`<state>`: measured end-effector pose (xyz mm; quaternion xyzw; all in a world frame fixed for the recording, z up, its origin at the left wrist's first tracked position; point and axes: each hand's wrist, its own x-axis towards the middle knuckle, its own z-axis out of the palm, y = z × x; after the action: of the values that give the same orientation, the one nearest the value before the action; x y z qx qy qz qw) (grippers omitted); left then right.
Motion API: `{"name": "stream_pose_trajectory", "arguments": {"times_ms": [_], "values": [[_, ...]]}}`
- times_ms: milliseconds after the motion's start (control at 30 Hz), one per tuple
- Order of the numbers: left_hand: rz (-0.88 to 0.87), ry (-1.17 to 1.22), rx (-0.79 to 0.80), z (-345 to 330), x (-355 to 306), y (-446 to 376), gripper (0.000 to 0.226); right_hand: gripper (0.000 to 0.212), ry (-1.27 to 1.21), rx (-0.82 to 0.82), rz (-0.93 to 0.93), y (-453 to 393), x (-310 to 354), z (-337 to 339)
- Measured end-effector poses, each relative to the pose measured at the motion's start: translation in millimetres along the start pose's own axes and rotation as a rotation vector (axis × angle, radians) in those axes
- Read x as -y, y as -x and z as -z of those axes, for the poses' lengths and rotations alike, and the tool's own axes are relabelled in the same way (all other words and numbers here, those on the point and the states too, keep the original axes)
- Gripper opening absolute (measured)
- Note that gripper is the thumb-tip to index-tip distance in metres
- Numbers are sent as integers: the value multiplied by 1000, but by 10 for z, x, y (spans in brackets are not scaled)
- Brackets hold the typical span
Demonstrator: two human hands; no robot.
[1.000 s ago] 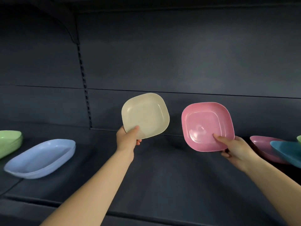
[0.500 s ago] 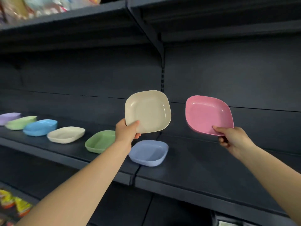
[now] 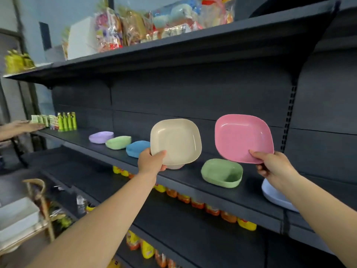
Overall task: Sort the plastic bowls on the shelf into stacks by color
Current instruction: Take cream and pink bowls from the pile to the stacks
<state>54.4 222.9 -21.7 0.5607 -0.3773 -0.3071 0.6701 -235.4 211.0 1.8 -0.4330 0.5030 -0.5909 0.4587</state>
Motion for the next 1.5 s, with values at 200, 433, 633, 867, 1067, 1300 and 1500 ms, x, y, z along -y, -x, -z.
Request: {"name": "stream_pose_trajectory", "arguments": {"times_ms": [200,433,633,867,1067,1300,1500], "values": [[27,44,-62,399,46,-595,18,15,-18,22,3,-311,-57,-632],[35,39,-17,464,111,-1340,13,22,-112,6,-29,-916,-140,-1249],[166,-56,127,271,359,-1953,9,28,-116,-22,-30,-1339,-193,-1670],[292,-243,274,-1,815,-2326,10,27,-80,-102,-50,-1592,-388,-1794],[349,-573,459,-47,904,-2473,36,24,-90,-183,-59,-1633,-503,-1801],[296,-843,633,-56,941,-2570,53,21,-78,-276,-58,-1542,-539,-1878],[76,-1030,694,-55,974,-2501,62,19,-50,-337,-68,-1388,-615,-1948]]}}
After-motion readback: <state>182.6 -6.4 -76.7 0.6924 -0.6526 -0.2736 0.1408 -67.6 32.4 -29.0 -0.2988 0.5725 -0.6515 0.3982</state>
